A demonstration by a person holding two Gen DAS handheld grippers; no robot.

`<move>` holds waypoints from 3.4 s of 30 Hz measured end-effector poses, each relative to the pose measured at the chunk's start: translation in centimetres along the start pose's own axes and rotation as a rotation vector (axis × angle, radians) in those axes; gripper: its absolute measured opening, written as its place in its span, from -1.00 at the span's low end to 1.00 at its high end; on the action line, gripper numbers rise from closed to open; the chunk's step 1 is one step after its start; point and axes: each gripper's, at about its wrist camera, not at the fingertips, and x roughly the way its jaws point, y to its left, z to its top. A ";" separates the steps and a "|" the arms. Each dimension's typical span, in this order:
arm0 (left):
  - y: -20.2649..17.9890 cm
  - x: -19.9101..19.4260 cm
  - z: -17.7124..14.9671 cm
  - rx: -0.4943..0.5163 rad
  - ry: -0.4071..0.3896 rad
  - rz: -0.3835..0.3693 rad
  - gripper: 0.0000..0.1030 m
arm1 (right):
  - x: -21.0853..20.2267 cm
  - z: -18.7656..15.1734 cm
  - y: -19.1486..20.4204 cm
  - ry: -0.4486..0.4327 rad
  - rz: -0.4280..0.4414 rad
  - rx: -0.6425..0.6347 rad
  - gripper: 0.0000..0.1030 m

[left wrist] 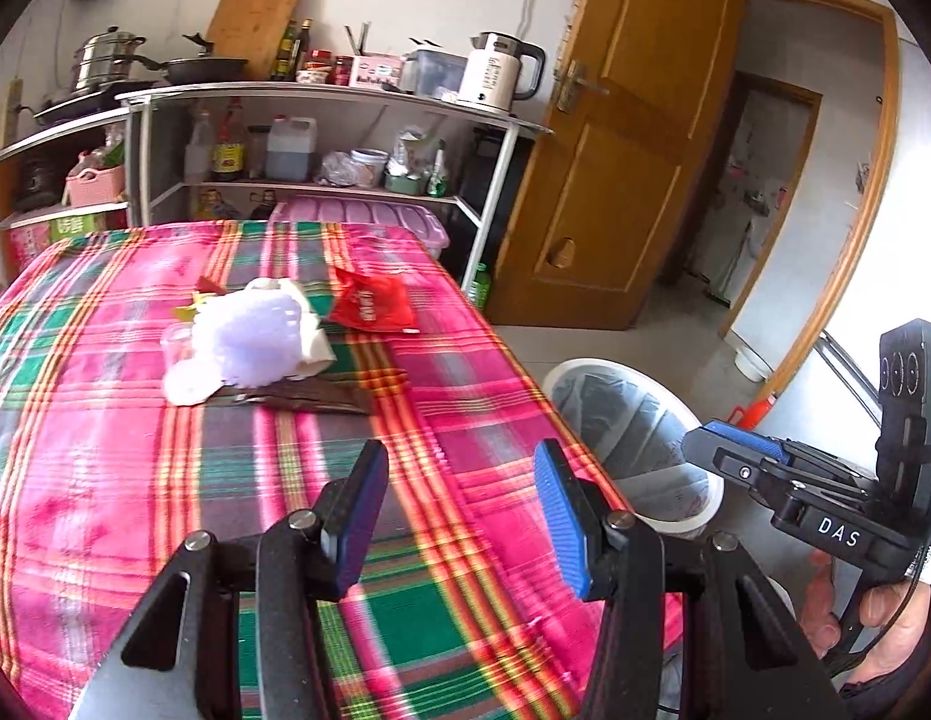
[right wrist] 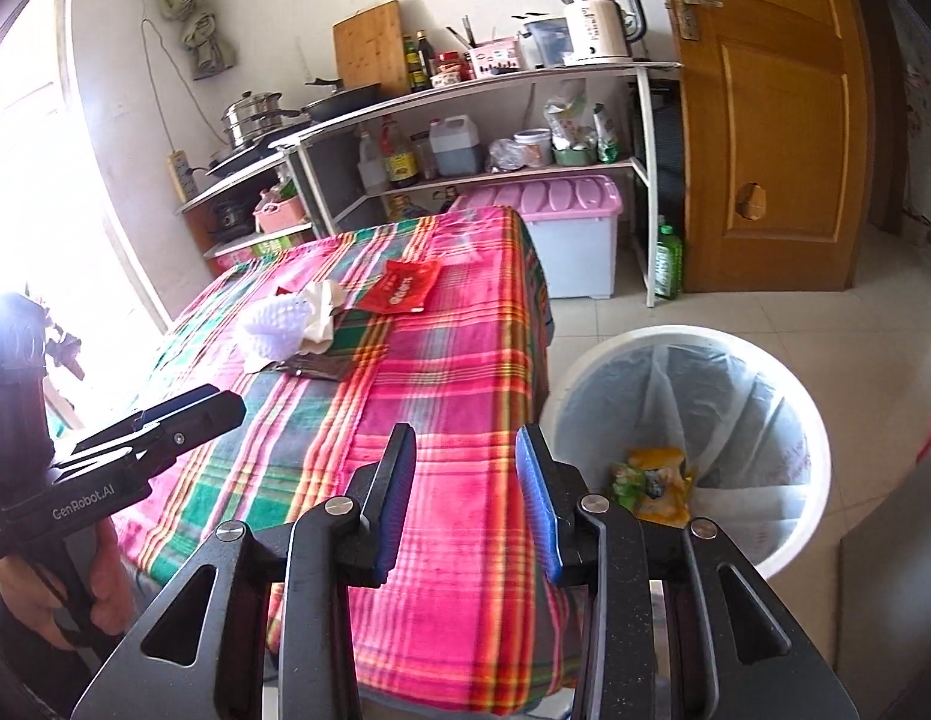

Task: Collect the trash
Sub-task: 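Move both tools back over the trash on the table, then grasp the white foam fruit net with the left tool while the right tool grasps the brown wrapper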

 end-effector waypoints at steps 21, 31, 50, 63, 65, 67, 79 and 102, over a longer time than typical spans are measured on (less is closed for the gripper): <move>8.3 0.5 2.2 -0.115 -0.033 0.120 0.16 | 5.5 2.7 5.0 0.043 0.090 -0.098 -0.22; 10.4 4.9 3.7 -0.178 0.014 0.132 0.24 | 7.7 3.0 4.4 0.070 0.094 -0.095 -0.22; 11.6 8.5 4.3 -0.232 0.041 0.176 0.13 | 10.2 3.2 3.6 0.105 0.109 -0.089 -0.21; 10.6 4.3 3.5 -0.152 -0.027 0.086 -0.51 | 11.4 3.8 5.8 0.131 0.118 -0.147 -0.21; 10.9 3.4 3.1 -0.150 -0.033 0.075 -0.51 | 12.0 3.9 6.6 0.143 0.130 -0.175 -0.21; 11.2 2.5 2.8 -0.150 -0.036 0.077 -0.51 | 12.7 4.1 7.5 0.151 0.143 -0.217 -0.21; 13.6 0.2 0.9 -0.174 -0.030 0.074 -0.51 | 18.9 4.5 12.6 0.224 0.212 -0.480 -0.21; 11.2 1.2 -0.1 -0.134 0.019 0.043 -0.51 | 15.4 1.8 10.0 0.246 0.145 -0.343 -0.54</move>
